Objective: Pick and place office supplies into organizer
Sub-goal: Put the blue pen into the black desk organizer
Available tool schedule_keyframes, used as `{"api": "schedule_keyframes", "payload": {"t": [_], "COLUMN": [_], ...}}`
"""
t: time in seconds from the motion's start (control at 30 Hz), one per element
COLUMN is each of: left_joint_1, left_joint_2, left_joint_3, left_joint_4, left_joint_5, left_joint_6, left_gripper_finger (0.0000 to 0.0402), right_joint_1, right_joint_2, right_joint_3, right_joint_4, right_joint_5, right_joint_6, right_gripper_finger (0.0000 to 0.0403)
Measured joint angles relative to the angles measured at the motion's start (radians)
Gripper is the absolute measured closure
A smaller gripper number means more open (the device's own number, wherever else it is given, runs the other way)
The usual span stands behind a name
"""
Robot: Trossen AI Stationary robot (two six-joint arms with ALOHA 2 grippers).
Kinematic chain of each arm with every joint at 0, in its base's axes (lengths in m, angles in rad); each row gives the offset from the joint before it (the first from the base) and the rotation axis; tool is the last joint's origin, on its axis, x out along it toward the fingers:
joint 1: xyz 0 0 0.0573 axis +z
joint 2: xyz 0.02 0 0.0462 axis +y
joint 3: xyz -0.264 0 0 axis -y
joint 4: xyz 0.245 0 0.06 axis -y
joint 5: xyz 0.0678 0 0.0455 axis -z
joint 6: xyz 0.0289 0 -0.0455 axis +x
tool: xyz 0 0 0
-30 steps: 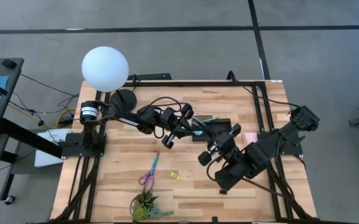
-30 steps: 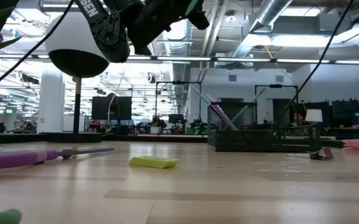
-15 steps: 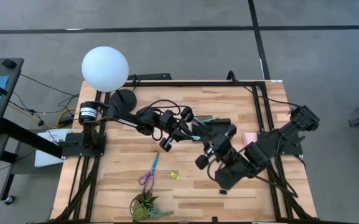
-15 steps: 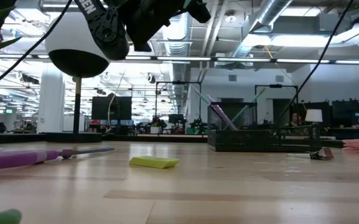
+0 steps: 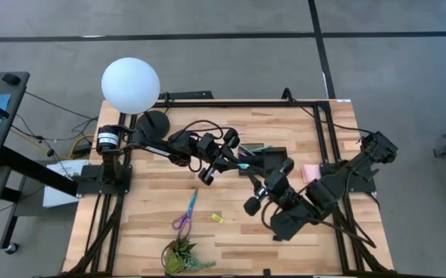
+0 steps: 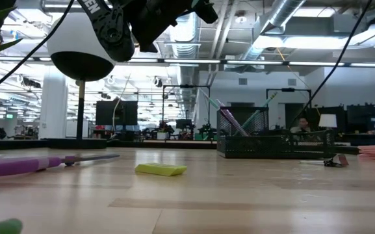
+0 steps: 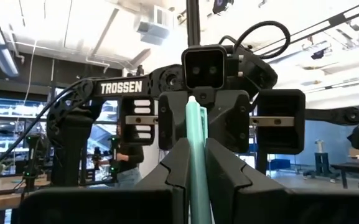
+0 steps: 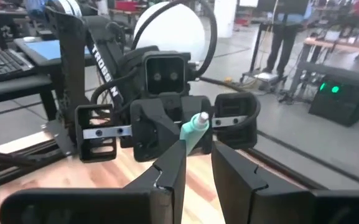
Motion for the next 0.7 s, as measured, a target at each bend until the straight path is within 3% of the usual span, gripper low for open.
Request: {"api": "schedule_keyframes", "payload": {"t": [0.23, 0.53, 0.7], "left_joint_1": [0.001, 0.003, 0.002], "left_joint_2": [0.0, -0.001, -0.001], "left_joint_3": [0.0, 0.0, 0.0], "left_joint_4": [-0.004, -0.005, -0.002], "left_joint_5": [-0.01, 0.006, 0.007], "left_joint_6": [0.003, 0.008, 0.005], "left_gripper_finger": [0.0384, 0.0384, 0.0384], "right_joint_1": [-0.045, -0.075, -0.106], "right_joint_2": [0.0, 0.0, 0.0], "right_joint_3": [0.0, 0.0, 0.0], "right_joint_4": [0.008, 0.269, 0.276], "right_joint_5": [-0.058, -0.06, -0.16], "right_joint_6": [-0.003, -0.316, -0.302], "right_gripper_finger": [0.0331, 0.0331, 0.0337]}}
